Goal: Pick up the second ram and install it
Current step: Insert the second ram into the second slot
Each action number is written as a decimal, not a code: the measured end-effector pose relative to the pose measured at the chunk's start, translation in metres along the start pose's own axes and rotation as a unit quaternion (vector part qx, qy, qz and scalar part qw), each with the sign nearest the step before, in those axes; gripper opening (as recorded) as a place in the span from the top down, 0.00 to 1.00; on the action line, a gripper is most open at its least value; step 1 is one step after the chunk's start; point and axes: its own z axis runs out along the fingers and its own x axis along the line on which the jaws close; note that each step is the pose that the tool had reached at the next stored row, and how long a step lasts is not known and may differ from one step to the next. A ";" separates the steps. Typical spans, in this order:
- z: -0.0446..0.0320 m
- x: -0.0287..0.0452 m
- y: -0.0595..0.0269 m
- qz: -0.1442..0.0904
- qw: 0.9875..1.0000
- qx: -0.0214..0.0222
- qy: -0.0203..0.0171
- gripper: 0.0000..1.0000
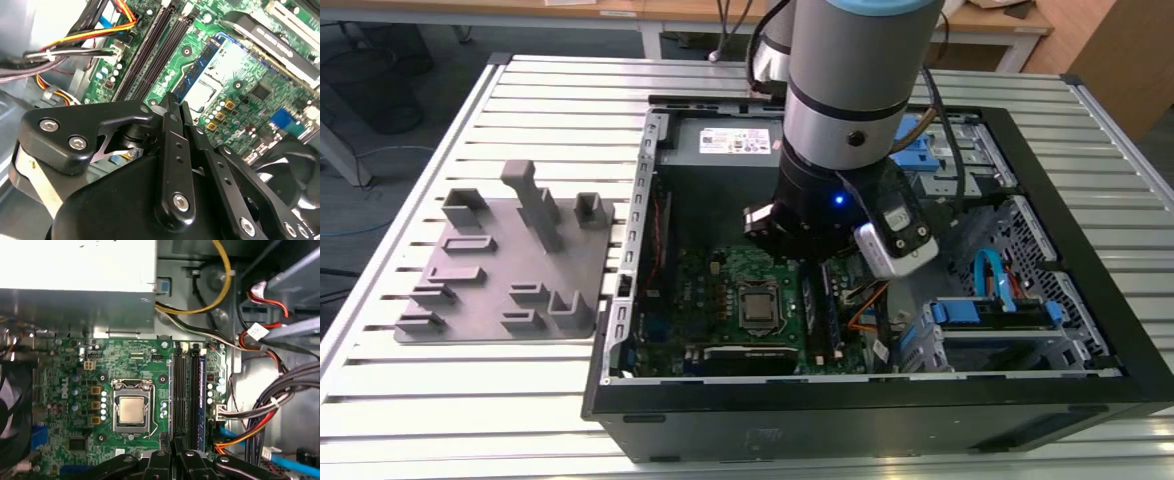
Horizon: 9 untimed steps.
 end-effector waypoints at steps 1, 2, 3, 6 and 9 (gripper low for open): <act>0.0000 0.0000 0.0000 -0.002 1.000 0.000 0.000 0.86; 0.0000 0.0000 0.0000 -0.002 1.000 0.000 0.000 0.86; 0.0000 0.0000 0.0000 -0.003 1.000 0.000 0.000 0.86; 0.0000 0.0000 0.0000 -0.004 1.000 0.000 0.000 0.86; 0.0005 0.0000 0.0000 -0.004 1.000 0.000 0.000 0.86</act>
